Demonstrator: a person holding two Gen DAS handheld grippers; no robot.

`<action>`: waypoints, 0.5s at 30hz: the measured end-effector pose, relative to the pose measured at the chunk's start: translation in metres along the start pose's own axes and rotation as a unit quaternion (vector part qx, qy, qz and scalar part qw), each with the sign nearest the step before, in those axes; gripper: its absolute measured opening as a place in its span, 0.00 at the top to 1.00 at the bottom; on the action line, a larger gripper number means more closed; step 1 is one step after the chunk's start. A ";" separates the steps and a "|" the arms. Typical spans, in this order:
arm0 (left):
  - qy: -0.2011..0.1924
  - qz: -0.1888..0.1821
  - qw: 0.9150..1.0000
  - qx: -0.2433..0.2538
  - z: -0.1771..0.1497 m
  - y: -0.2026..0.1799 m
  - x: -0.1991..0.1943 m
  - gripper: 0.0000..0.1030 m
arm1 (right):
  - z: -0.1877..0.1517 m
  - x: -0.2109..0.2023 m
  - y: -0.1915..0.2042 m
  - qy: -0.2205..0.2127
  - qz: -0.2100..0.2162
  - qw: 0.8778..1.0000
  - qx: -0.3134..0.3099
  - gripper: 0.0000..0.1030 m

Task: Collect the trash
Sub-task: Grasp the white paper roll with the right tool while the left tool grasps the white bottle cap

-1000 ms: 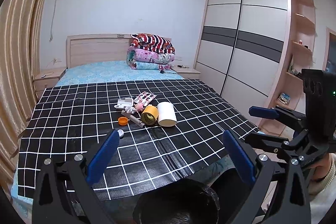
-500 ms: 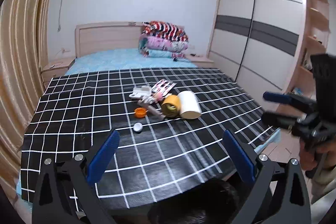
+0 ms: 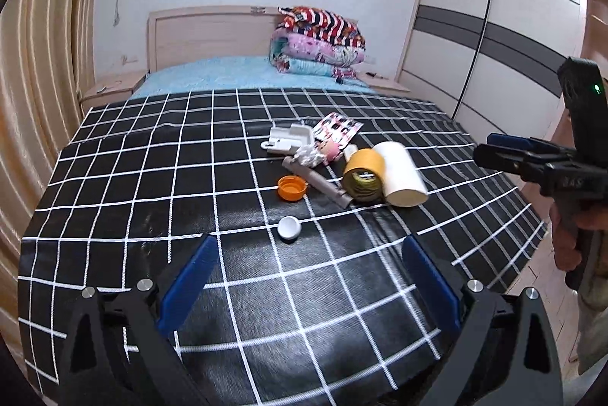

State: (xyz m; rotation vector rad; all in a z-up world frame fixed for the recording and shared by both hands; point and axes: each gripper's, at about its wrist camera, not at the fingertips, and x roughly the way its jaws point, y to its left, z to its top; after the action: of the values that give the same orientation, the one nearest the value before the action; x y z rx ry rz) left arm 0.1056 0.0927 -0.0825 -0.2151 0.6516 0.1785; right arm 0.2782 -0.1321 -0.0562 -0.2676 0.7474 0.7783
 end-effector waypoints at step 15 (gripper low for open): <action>0.046 0.018 0.999 -0.023 0.013 0.019 0.064 0.31 | 0.025 0.096 -0.038 0.074 0.007 0.995 0.066 0.08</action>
State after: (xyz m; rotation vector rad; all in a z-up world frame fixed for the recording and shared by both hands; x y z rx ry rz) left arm 0.1588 0.1205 -0.1146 -0.2568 0.7441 0.2188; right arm 0.3634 -0.0948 -0.1074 -0.2026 0.9382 0.7238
